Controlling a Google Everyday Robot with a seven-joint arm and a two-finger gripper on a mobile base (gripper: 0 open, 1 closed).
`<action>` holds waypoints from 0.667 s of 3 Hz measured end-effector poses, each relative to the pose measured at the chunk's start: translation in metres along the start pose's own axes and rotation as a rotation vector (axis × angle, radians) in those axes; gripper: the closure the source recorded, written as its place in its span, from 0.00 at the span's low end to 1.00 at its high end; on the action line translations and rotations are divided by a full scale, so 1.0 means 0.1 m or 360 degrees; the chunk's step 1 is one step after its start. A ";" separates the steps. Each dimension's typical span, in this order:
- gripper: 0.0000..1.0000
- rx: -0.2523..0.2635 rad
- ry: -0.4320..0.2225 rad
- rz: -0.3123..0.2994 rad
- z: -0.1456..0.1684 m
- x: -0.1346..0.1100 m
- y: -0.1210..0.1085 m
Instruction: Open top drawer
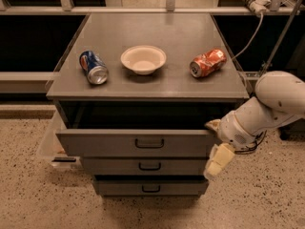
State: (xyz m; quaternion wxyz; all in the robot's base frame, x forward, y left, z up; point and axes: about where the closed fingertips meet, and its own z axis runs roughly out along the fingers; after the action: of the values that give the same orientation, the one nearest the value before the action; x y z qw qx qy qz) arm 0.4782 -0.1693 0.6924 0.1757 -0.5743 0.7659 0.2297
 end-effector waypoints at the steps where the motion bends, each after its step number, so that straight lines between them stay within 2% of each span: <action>1: 0.00 -0.0115 0.0169 -0.0087 -0.46 0.00 0.49; 2: 0.00 -0.0235 0.0205 -0.0090 -0.53 0.03 0.72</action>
Offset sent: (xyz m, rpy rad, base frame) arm -0.0379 -0.0118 0.0370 -0.0684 0.0412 0.0803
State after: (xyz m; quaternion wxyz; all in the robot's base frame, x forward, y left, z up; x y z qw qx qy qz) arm 0.4077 -0.1838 0.7458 0.0897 -0.6206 0.7401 0.2431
